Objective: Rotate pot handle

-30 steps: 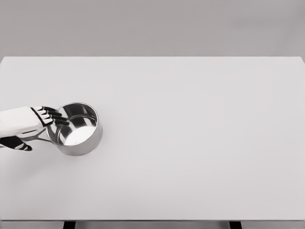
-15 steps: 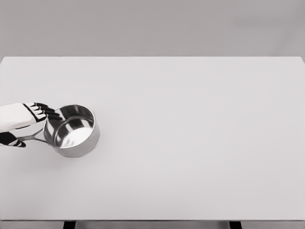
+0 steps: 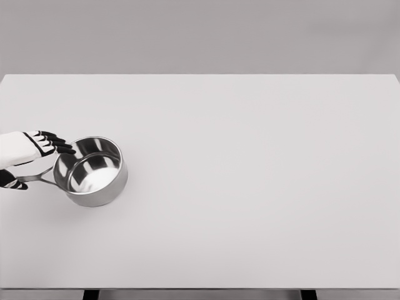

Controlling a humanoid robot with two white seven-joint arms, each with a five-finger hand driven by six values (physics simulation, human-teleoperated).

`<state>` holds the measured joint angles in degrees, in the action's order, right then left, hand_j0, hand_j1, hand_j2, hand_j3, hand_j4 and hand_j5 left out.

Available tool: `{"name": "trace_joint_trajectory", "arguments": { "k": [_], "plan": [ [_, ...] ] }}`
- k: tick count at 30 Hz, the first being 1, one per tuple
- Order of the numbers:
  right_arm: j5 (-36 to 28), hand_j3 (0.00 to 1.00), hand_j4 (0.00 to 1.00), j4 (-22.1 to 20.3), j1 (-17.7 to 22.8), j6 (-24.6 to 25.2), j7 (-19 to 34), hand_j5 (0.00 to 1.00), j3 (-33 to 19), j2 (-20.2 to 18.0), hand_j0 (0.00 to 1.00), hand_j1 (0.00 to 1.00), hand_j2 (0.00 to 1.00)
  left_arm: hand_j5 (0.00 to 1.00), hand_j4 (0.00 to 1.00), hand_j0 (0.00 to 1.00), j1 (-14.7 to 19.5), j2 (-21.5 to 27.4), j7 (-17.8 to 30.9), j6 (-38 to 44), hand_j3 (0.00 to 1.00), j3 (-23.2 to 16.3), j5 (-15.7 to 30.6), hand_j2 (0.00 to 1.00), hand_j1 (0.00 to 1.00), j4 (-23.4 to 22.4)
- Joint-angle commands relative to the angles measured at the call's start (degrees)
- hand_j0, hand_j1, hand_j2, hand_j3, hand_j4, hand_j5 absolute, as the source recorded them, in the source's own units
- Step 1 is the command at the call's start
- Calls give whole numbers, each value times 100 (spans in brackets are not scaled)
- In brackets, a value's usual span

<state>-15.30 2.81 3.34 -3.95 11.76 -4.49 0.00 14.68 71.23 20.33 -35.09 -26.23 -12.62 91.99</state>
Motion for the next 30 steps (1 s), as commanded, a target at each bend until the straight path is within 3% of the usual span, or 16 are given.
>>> {"name": "trace_joint_trajectory", "arguments": {
  "k": [1,30],
  "plan": [
    [1,100,100,0,0,0,1,100,0,0,100,100,100,100,100,100,0,14,-2,9,100,13,32,100,100,3],
    [1,100,100,0,0,0,1,100,0,0,100,100,100,100,100,100,-9,-4,6,9,100,250,-47,100,100,-120]
  ]
}}
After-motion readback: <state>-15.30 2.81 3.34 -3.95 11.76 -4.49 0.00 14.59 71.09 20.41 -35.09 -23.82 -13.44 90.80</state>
